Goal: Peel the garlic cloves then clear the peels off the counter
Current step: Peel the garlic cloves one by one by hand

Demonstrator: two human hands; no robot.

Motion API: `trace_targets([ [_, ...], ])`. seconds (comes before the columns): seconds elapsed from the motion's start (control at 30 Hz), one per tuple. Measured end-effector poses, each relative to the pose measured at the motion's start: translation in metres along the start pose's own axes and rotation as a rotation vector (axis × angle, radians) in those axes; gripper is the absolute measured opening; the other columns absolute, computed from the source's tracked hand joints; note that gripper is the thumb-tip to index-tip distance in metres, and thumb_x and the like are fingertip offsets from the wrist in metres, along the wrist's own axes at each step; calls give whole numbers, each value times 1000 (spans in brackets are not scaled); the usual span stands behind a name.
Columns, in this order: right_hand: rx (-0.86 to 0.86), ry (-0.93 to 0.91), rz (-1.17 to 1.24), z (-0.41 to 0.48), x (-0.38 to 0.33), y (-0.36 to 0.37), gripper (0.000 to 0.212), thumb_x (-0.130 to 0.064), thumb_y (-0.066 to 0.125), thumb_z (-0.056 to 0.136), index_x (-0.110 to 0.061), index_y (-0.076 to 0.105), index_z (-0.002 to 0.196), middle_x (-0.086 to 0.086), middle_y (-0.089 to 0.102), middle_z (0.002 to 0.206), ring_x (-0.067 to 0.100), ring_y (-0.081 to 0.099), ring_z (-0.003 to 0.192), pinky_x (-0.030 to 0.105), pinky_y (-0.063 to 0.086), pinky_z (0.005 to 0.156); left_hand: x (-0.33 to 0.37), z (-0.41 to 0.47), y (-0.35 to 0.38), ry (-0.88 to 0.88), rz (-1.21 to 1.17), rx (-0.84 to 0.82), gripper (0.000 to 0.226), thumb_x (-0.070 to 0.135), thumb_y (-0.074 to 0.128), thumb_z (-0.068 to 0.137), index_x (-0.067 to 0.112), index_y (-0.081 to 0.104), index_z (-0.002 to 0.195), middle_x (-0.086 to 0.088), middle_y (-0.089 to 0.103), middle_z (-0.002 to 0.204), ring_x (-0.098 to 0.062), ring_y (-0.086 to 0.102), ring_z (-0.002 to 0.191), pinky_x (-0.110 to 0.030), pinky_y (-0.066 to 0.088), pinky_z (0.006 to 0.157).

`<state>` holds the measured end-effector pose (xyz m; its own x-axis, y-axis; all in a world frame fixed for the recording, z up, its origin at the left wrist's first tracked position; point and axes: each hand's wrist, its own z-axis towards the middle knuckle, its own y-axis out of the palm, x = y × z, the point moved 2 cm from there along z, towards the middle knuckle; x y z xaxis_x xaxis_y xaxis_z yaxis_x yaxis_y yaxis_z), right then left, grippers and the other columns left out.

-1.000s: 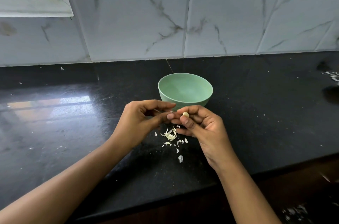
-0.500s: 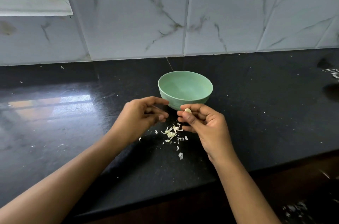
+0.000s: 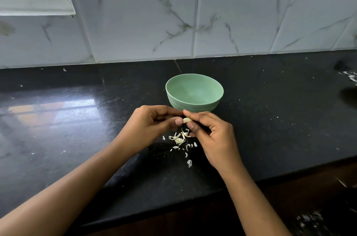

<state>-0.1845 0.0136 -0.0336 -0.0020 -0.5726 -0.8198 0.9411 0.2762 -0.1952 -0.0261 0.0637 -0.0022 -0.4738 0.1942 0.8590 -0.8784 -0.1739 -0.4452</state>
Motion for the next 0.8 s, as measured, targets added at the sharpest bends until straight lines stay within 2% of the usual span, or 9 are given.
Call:
trace_targets([
  [0.1,10,28,86,-2,-4,-1,14,-14,78,76,-16,73,89,-6,74,84,8,71,81,28,57,76,-2,-1,6,-6,-167,-14,23,26,73,72,23,76,95,-6,76,85,-25,72,82,-40,59,79],
  [0.17,31,36,132,-3,-5,-1,12,-15,79,74,-15,72,82,-1,74,78,13,72,75,29,57,73,-3,-1,7,6,-202,-5,20,24,73,71,25,76,91,-5,76,84,-26,72,78,-44,58,79],
  [0.3,58,47,146,-3,-2,-1,9,-14,77,76,-21,72,79,-1,75,81,18,72,79,41,57,77,-2,-2,8,21,-233,-22,20,25,69,76,26,75,95,-3,76,89,-24,72,85,-40,58,81],
  [0.4,42,91,208,-3,-2,-1,12,-12,76,77,-23,72,78,3,75,81,22,72,80,45,57,79,-1,-2,9,6,-281,-62,22,19,67,76,24,75,96,-3,76,91,-21,72,87,-33,58,81],
  [0.47,32,116,259,-2,-4,-2,13,-14,77,74,-26,72,76,4,74,80,21,71,80,43,58,79,-2,-1,9,-65,-380,-51,21,15,68,73,18,76,92,-7,76,86,-18,72,82,-29,58,77],
  [0.6,15,167,359,-1,-9,-3,13,-17,73,68,-29,73,72,1,73,75,17,66,74,37,56,74,-3,1,8,-206,-482,15,15,15,70,65,8,71,79,-8,73,71,-12,70,62,-21,56,58],
  [0.7,10,157,388,0,-12,-4,13,-14,74,66,-25,74,73,2,72,75,17,63,74,32,54,72,-2,1,7,-270,-524,12,21,29,64,73,9,67,79,-5,68,66,-13,63,51,-21,53,49],
  [0.8,-3,150,383,0,-13,-4,13,-10,75,65,-21,73,72,1,72,74,12,67,75,22,52,71,4,-2,13,-259,-452,-79,36,46,55,77,12,63,66,-8,60,58,-15,54,40,-20,45,40],
])
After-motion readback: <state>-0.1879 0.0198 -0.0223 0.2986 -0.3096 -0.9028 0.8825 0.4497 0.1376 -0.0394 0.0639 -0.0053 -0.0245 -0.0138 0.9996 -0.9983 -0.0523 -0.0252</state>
